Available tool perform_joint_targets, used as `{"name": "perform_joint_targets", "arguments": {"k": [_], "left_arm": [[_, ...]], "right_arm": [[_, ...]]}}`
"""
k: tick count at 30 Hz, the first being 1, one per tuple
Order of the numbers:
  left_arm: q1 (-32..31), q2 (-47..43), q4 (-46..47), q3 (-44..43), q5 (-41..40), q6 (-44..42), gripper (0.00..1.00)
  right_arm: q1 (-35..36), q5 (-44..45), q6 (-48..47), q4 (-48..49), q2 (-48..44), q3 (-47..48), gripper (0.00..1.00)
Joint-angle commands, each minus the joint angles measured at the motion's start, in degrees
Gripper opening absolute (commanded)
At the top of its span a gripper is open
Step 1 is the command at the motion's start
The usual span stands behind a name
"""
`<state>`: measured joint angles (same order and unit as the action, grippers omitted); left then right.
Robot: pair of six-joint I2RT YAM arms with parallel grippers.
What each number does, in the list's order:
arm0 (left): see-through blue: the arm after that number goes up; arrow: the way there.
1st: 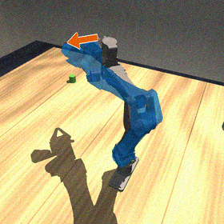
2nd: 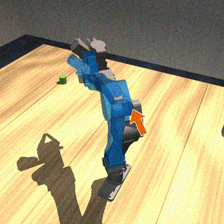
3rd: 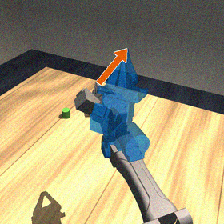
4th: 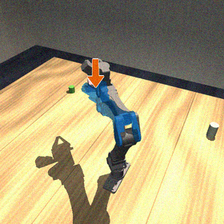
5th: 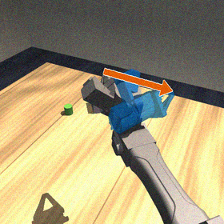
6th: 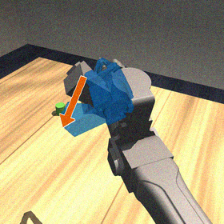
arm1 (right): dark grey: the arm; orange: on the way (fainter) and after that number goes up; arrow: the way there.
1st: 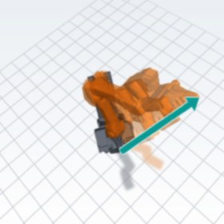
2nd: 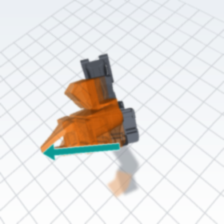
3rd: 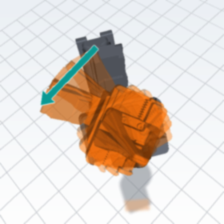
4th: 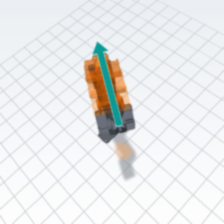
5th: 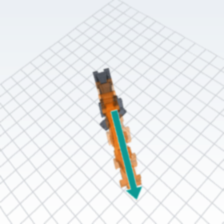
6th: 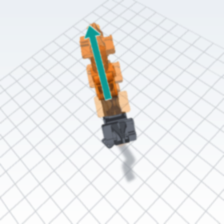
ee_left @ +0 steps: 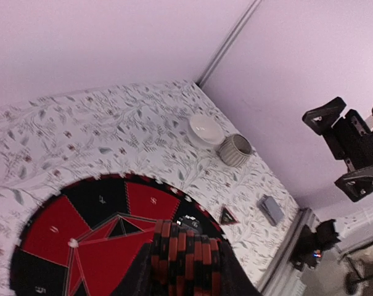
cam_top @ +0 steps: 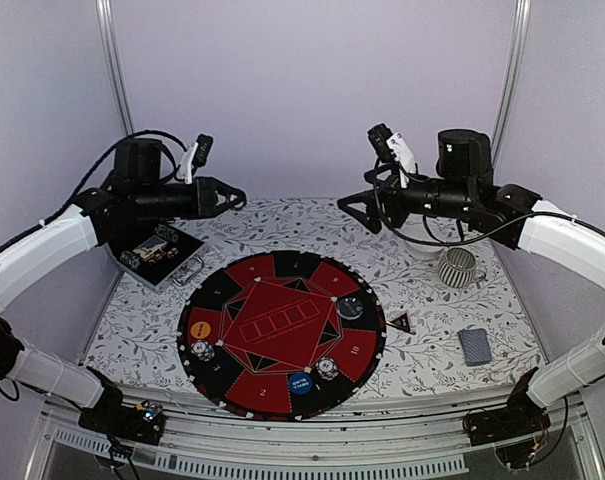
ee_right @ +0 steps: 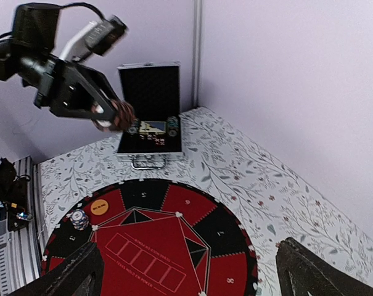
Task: Distribute texas hold em gaming equipment
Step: Pass from the left arm to the right
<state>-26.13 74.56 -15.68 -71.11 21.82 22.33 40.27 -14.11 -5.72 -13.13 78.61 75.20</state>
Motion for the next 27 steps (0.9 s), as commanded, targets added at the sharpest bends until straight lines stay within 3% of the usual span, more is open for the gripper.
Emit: {"name": "perform_joint_targets", "arguments": {"k": [1,10,14,27], "left_arm": [[-4.3,-0.57,8.61,6.25,10.25,13.95,0.0],[-11.1,-0.32,14.54,11.57,10.61,19.51,0.0],[-11.99,0.3,14.48,12.14,9.83,19.83,0.0],[-12.72,3.7,16.89,17.2,11.96,21.02,0.0]], "right_arm": [[6.51,-4.12,-8.54,13.2,1.33,-4.78,0.99],[15.75,-1.81,-26.5,30.69,5.39,-13.46,0.95],[15.78,2.07,-26.89,32.28,10.54,-9.54,0.9],[16.15,1.52,-24.36,31.99,17.62,-8.15,0.78]]}}
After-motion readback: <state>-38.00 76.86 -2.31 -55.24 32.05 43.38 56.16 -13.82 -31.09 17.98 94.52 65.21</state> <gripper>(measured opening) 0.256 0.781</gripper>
